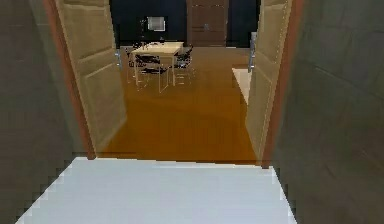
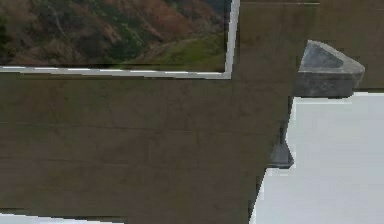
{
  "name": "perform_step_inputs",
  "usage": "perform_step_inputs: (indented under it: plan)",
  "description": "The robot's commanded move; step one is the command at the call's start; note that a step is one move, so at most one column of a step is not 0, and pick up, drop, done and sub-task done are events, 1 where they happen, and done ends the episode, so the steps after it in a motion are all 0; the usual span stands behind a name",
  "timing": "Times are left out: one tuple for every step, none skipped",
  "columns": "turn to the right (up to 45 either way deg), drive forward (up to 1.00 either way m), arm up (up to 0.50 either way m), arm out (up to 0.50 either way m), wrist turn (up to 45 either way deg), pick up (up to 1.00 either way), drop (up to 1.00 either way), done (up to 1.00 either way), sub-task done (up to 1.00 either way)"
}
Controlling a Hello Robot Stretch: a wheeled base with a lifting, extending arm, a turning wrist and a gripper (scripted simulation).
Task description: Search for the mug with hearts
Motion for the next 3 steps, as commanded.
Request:
perform_step_inputs:
  plan:
    - [0.0, 1.0, 0.0, 0.0, 0.0, 0.0, 0.0, 0.0, 0.0]
    - [0.0, 1.0, 0.0, 0.0, 0.0, 0.0, 0.0, 0.0, 0.0]
    - [0.0, 1.0, 0.0, 0.0, 0.0, 0.0, 0.0, 0.0, 0.0]
